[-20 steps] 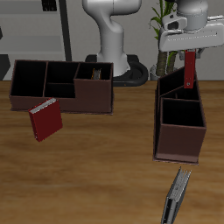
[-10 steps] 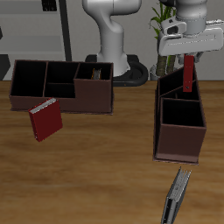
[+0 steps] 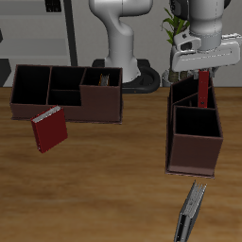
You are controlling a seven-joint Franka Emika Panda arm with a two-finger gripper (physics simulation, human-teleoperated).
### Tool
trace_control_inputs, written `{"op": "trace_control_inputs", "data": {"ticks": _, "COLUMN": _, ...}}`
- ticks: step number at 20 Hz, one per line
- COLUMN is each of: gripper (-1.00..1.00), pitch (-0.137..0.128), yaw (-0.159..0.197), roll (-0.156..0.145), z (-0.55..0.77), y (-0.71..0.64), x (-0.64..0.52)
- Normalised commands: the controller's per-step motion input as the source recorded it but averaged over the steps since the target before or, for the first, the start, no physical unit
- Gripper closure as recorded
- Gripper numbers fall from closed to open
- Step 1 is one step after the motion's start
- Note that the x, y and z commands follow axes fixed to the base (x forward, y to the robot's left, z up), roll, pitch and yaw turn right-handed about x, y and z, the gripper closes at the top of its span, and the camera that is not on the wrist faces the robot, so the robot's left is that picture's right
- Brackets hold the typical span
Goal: Place the orange book into the back desk caddy's right compartment and place the left red book into the left desk caddy's back compartment and place the right red book into the left desk caddy's left compartment
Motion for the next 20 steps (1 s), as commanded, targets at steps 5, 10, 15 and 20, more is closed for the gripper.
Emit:
{"op": "trace_control_inputs", "data": {"ticks": 5, "gripper": 1.00, "pitch": 0.032, "yaw": 0.005, "roll": 0.003, "z": -0.21, "y": 0.05, "x": 0.02}}
{"op": "trace_control_inputs", "data": {"ticks": 10, "gripper": 1.00, "pitch": 0.045, "yaw": 0.005, "roll": 0.009, "z": -0.28, "y": 0.09, "x": 0.04}}
{"op": "trace_control_inputs", "data": {"ticks": 15, "gripper": -1.00, "pitch": 0.053, "yaw": 0.006, "roll": 0.034, "z": -0.27, "y": 0.11, "x": 0.02}}
{"op": "trace_control_inputs", "data": {"ticks": 20, "gripper": -1.00, "pitch": 0.018, "yaw": -0.003, "roll": 0.008, "z": -0.08, "y": 0.02, "x": -0.02}}
